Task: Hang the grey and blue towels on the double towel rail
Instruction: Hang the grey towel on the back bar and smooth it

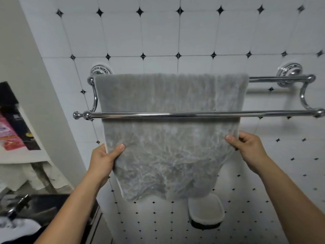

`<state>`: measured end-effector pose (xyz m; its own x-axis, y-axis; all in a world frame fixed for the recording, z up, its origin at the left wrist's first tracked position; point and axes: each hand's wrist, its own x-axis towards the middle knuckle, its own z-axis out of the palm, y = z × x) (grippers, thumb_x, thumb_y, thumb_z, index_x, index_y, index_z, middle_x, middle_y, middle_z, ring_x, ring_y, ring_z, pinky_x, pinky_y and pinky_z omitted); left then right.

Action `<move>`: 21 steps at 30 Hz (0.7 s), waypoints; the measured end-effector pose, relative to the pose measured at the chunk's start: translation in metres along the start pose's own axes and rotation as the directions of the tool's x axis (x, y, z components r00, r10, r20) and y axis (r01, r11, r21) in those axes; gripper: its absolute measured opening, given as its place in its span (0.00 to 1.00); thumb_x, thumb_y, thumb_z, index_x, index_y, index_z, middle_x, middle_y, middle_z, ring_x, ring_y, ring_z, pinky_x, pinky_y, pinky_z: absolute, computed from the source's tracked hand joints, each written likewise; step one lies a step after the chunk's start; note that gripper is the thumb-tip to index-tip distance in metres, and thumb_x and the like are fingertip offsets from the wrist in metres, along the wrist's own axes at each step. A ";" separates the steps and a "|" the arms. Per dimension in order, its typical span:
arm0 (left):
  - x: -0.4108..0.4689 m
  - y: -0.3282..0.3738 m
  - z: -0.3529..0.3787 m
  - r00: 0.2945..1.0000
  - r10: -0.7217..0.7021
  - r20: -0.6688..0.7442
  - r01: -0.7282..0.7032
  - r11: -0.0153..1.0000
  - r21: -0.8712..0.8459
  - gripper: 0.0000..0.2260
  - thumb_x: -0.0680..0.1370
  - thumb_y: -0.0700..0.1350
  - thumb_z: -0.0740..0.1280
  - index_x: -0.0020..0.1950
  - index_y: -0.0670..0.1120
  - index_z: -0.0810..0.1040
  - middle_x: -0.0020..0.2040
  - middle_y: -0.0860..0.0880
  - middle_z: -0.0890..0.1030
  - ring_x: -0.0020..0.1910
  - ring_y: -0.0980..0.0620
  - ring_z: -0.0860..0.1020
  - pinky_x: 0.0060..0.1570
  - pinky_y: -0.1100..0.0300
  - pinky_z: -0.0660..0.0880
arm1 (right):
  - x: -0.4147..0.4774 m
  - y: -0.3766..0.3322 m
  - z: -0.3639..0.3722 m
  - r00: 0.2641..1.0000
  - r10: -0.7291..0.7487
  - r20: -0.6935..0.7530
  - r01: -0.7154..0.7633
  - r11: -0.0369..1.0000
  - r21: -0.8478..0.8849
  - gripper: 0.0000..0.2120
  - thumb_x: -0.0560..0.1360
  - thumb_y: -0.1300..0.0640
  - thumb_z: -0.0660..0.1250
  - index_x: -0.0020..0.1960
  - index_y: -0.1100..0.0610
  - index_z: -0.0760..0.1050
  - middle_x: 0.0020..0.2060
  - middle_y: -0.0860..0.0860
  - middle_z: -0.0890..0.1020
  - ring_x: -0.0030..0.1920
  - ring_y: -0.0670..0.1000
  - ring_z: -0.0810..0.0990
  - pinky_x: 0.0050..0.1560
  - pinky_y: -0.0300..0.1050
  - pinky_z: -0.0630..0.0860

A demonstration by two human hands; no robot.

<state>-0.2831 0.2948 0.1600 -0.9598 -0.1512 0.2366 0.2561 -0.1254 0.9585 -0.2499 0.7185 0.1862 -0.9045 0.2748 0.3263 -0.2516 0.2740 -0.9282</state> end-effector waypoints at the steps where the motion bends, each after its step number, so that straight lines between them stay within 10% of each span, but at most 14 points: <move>1: -0.003 -0.005 0.000 1.000 -0.011 0.000 0.011 1.000 0.015 0.08 0.65 0.50 0.76 0.43 0.51 0.87 0.43 0.49 0.87 0.42 0.51 0.86 0.36 0.65 0.79 | -0.002 0.002 -0.001 1.000 0.010 0.002 -0.010 1.000 -0.006 0.08 0.71 0.52 0.73 0.42 0.56 0.84 0.36 0.56 0.83 0.36 0.52 0.78 0.39 0.45 0.75; 8: -0.019 -0.004 -0.004 0.998 -0.052 0.034 0.049 0.994 0.097 0.13 0.68 0.55 0.74 0.50 0.52 0.84 0.48 0.49 0.87 0.47 0.49 0.85 0.43 0.59 0.80 | -0.015 -0.017 -0.015 0.993 -0.023 0.112 0.046 0.976 -0.214 0.13 0.70 0.45 0.71 0.33 0.52 0.78 0.26 0.46 0.79 0.28 0.44 0.77 0.32 0.38 0.73; 15: -0.027 0.095 -0.026 0.981 0.169 -0.100 -0.076 0.797 0.599 0.16 0.75 0.59 0.67 0.36 0.48 0.82 0.34 0.54 0.85 0.31 0.56 0.83 0.39 0.55 0.77 | -0.027 -0.115 -0.044 0.951 -0.306 -0.039 0.270 0.886 -0.377 0.07 0.71 0.45 0.71 0.36 0.45 0.82 0.30 0.45 0.84 0.26 0.44 0.79 0.29 0.31 0.73; 18: -0.024 0.152 -0.015 0.932 0.338 -0.129 -0.235 0.837 0.493 0.15 0.72 0.56 0.66 0.35 0.46 0.81 0.32 0.52 0.84 0.27 0.55 0.82 0.27 0.65 0.74 | -0.010 -0.151 -0.042 0.900 -0.362 -0.244 0.217 0.855 -0.471 0.11 0.70 0.38 0.68 0.36 0.44 0.81 0.30 0.41 0.83 0.31 0.43 0.79 0.35 0.39 0.75; 21: 0.003 0.190 0.007 0.962 0.218 -0.166 -0.158 0.936 0.315 0.08 0.72 0.44 0.67 0.42 0.40 0.81 0.37 0.42 0.84 0.25 0.45 0.81 0.19 0.63 0.68 | 0.016 -0.178 -0.035 0.923 -0.240 -0.301 0.023 0.815 -0.579 0.20 0.69 0.34 0.64 0.37 0.50 0.81 0.35 0.43 0.84 0.42 0.52 0.81 0.47 0.51 0.76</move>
<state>-0.2384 0.2778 0.3436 -0.8481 -0.3351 0.4103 0.3550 0.2154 0.9097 -0.2073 0.7066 0.3627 -0.6711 0.4651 0.5773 -0.0265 0.7632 -0.6457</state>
